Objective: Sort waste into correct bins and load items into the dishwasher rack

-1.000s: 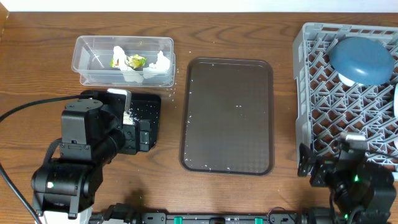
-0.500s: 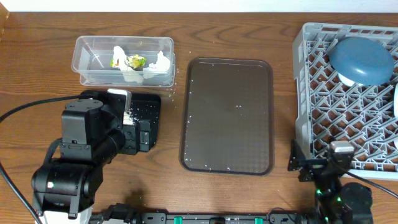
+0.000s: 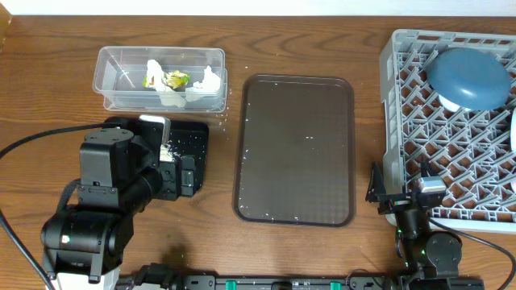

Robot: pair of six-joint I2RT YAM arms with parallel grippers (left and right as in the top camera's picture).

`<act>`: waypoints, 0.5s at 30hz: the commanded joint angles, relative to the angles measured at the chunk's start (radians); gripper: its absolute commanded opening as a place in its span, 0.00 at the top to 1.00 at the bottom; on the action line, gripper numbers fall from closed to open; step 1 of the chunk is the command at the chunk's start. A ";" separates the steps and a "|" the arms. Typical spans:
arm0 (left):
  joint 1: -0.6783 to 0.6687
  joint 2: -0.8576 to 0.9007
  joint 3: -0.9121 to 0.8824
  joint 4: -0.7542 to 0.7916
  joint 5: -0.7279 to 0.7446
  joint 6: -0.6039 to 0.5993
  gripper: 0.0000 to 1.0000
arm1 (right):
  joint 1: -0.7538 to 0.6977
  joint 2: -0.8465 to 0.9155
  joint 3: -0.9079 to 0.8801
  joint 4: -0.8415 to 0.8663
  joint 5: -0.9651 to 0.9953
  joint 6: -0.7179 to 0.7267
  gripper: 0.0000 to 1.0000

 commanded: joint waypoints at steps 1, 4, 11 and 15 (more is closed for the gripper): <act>0.003 0.001 -0.004 0.002 -0.006 0.009 0.02 | 0.020 -0.006 -0.001 -0.007 0.009 -0.126 0.01; 0.003 0.001 -0.004 0.002 -0.006 0.009 0.02 | 0.019 -0.006 -0.001 -0.090 0.010 -0.146 0.01; 0.003 0.001 -0.004 0.002 -0.006 0.009 0.02 | 0.020 -0.006 -0.001 -0.114 0.026 -0.145 0.01; 0.003 0.001 -0.004 0.002 -0.006 0.009 0.02 | 0.019 -0.006 -0.001 -0.111 0.017 -0.146 0.01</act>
